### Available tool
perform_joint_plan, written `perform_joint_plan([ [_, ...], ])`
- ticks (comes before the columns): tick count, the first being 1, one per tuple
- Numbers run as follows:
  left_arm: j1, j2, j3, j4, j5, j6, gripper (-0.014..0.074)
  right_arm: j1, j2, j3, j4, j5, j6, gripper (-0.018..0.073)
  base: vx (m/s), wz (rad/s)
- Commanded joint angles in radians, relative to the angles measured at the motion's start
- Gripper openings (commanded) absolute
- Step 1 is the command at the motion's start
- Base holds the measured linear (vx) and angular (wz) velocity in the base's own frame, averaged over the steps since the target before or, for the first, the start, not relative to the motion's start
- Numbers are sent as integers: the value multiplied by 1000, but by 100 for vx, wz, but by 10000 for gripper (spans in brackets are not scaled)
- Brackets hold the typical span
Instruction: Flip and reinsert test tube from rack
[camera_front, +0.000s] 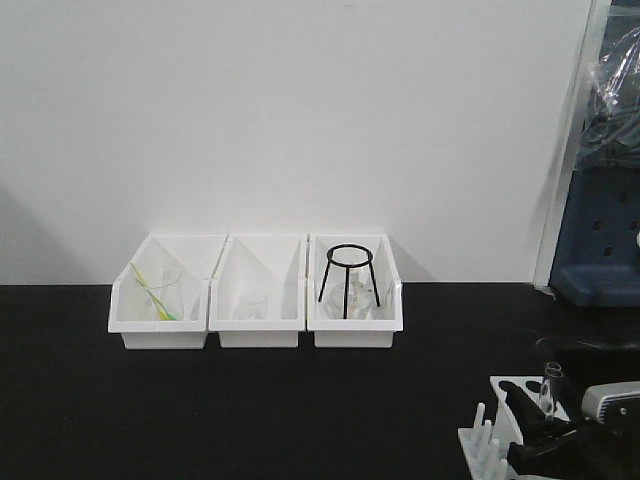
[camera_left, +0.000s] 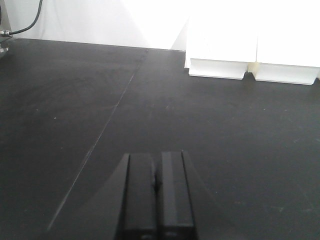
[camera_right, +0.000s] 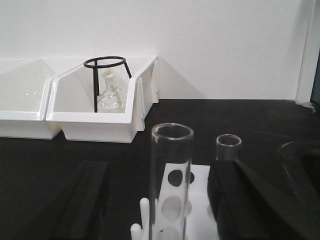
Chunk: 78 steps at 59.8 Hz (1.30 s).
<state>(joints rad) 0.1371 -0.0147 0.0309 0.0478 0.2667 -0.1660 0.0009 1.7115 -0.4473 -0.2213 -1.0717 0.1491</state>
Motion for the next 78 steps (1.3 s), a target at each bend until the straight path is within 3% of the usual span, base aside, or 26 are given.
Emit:
perform_joint_plan([
  [1, 2, -3, 2, -4, -80, 0, -6, 1, -15, -39, -8, -90, -3, 441, 0, 0],
  [9, 2, -3, 2, -4, -80, 0, -6, 1, -13, -38, -4, -92, -3, 308, 0, 0],
  [21, 2, -3, 2, -4, -80, 0, -6, 1, -13, -38, -9, -90, -3, -15, 0, 0],
  [41, 2, -3, 2, -4, -80, 0, -6, 0, -149, -45, -8, -60, -2, -13, 0, 0],
  [61, 2, -3, 2, -4, -80, 0, -6, 0, -463, -252, -61, 406, 5, -12, 0, 0],
  [67, 2, -3, 2, -4, -80, 0, -6, 0, -516, -306, -176, 493, -112, -11, 0, 0],
  [71, 2, -3, 2, -4, -80, 0, -6, 0, -541, -341, -320, 570, -278, -11, 0, 0],
  [78, 2, -3, 2, -4, -80, 0, -6, 0, -573, -362, -660, 692, -575, -8, 0, 0],
])
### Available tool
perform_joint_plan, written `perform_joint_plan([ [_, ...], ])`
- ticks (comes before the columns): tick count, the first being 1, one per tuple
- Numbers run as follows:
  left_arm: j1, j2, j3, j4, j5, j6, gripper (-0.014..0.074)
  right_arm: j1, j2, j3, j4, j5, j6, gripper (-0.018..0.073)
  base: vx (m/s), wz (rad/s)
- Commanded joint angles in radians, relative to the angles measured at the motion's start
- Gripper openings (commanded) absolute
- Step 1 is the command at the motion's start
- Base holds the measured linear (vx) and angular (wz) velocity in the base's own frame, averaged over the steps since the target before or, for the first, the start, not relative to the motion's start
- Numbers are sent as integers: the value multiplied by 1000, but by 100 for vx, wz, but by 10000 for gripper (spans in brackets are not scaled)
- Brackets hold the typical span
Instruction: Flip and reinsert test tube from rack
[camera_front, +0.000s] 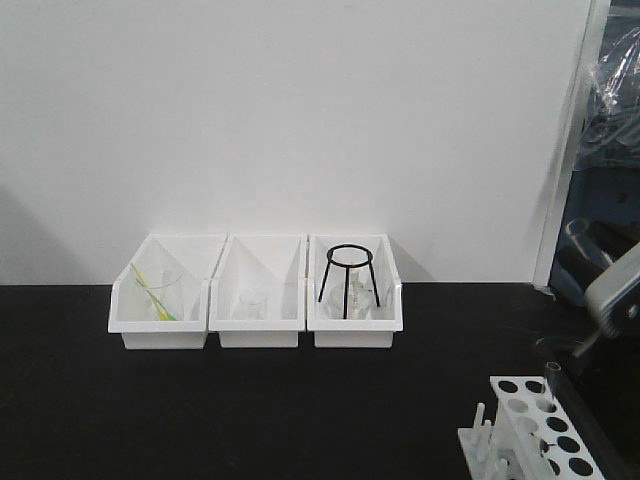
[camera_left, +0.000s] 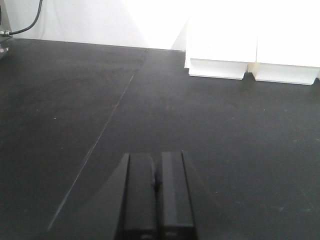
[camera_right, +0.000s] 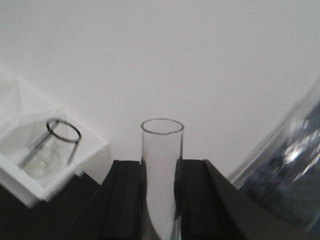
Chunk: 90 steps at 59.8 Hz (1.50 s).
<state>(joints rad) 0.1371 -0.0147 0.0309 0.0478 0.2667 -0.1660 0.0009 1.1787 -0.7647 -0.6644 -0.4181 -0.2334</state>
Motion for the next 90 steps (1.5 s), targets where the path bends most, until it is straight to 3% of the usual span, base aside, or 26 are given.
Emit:
perform_joint_plan([
  [1, 2, -3, 2, -4, -80, 0, -6, 0, -46, -45, -263, 68, -220, -8, 0, 0],
  [8, 2, -3, 2, -4, -80, 0, -6, 0, -65, -45, -428, 195, -252, -9, 0, 0],
  [13, 2, -3, 2, -4, -80, 0, -6, 0, -72, -45, -460, 242, -249, -9, 0, 0],
  [17, 2, -3, 2, -4, -80, 0, -6, 0, -81, -45, -430, 247, -216, -9, 0, 0],
  [21, 2, -3, 2, -4, -80, 0, -6, 0, -95, -45, -316, 226, -89, -9, 0, 0],
  [25, 2, -3, 2, -4, -80, 0, -6, -1, -109, -48, -117, 197, 103, -9, 0, 0],
  [28, 2, -3, 2, -4, -80, 0, -6, -1, -121, -49, 96, 197, 279, -9, 0, 0],
  [32, 2, -3, 2, -4, -80, 0, -6, -3, -126, -42, 337, 190, 430, -9, 0, 0],
  [37, 2, -3, 2, -4, -80, 0, -6, -3, -122, -17, 502, 122, 497, -9, 0, 0],
  [45, 2, -3, 2, -4, -80, 0, -6, -3, -115, 52, 634, 11, 476, -9, 0, 0],
  [51, 2, -3, 2, -4, -80, 0, -6, -3, -100, 120, 642, -112, 417, -9, 0, 0],
  [61, 2, -3, 2, -4, -80, 0, -6, -3, -48, 231, 632, -362, 409, -9, 0, 0],
  [72, 2, -3, 2, -4, -80, 0, -6, -3, 54, 250, 470, -478, 410, -9, 0, 0],
  [90, 2, -3, 2, -4, -80, 0, -6, -3, 223, 250, 472, -642, 382, -9, 0, 0],
])
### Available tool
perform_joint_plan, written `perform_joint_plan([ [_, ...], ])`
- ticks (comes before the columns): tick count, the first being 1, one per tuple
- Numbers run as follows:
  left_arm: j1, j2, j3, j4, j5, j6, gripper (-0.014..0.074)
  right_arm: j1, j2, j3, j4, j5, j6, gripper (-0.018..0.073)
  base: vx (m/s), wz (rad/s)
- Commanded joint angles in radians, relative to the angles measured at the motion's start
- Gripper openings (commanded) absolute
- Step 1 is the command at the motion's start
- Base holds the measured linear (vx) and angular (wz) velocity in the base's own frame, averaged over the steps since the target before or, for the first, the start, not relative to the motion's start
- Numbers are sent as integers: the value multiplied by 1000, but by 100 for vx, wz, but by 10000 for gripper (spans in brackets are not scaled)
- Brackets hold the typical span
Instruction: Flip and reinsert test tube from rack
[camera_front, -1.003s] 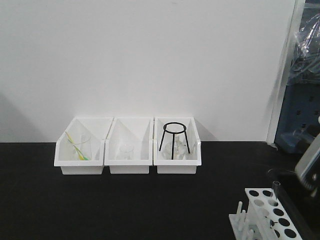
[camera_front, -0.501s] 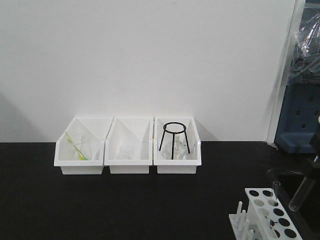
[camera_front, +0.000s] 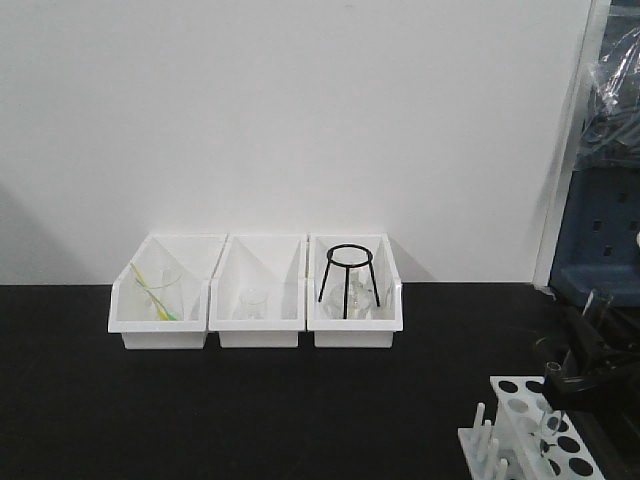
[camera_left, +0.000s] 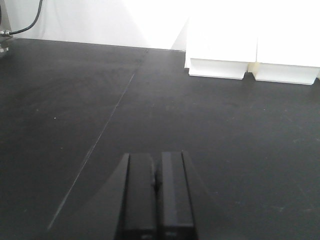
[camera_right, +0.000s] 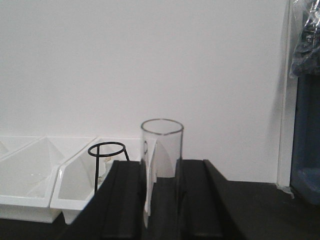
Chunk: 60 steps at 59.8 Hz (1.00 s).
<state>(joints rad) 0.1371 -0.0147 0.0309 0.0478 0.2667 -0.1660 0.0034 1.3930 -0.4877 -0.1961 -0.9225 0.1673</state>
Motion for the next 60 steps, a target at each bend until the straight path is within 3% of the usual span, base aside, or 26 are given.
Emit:
perform_joint_plan([
  [1, 2, -3, 2, -4, -80, 0, -6, -5, 15, -28, 4, -143, -18, -9, 0, 0],
  [60, 2, -3, 2, -4, -80, 0, -6, -5, 349, -28, 1, -282, -41, -9, 0, 0],
])
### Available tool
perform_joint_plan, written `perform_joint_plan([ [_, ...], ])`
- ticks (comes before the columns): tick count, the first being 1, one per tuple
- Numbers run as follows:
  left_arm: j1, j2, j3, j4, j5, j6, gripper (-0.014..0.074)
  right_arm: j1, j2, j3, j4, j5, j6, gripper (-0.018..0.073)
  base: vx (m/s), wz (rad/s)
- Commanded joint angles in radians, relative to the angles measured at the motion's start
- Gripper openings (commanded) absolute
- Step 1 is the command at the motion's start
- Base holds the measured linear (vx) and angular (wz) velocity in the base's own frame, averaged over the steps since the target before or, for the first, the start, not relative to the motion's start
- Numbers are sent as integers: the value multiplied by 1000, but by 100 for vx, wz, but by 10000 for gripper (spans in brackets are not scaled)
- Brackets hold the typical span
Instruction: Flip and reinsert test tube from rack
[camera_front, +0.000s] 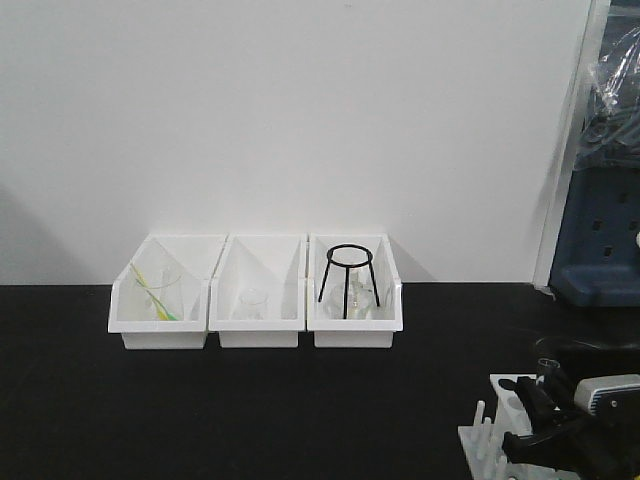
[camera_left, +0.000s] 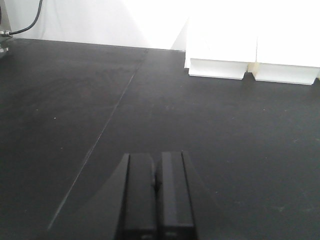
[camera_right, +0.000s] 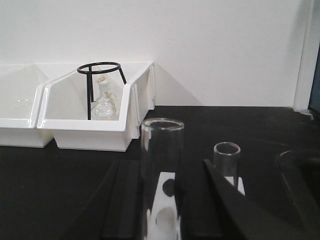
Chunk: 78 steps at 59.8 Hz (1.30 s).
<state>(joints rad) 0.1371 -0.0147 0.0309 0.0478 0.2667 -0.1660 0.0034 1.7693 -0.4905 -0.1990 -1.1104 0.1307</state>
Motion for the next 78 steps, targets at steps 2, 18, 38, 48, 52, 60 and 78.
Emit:
perform_joint_plan([
  [2, 2, -3, 2, -4, -80, 0, -6, -5, -25, -25, 4, -94, -4, -7, 0, 0],
  [18, 2, -3, 2, -4, -80, 0, -6, -5, -20, -25, 2, -89, -4, 122, 0, 0],
  [38, 2, -3, 2, -4, -80, 0, -6, -3, -27, -25, 0, -90, -4, 437, 0, 0],
  [48, 2, -3, 2, -4, -80, 0, -6, -3, -98, -25, 0, -89, -4, 477, 0, 0],
  [52, 2, -3, 2, -4, -80, 0, -6, -3, -157, -25, 0, -76, -4, 477, 0, 0],
  [60, 2, -3, 2, -4, -80, 0, -6, -3, -306, -28, 0, 40, 10, 472, 0, 0],
  [78, 2, -3, 2, -4, -80, 0, -6, -3, -782, -27, -151, 720, 183, -15, 0, 0],
])
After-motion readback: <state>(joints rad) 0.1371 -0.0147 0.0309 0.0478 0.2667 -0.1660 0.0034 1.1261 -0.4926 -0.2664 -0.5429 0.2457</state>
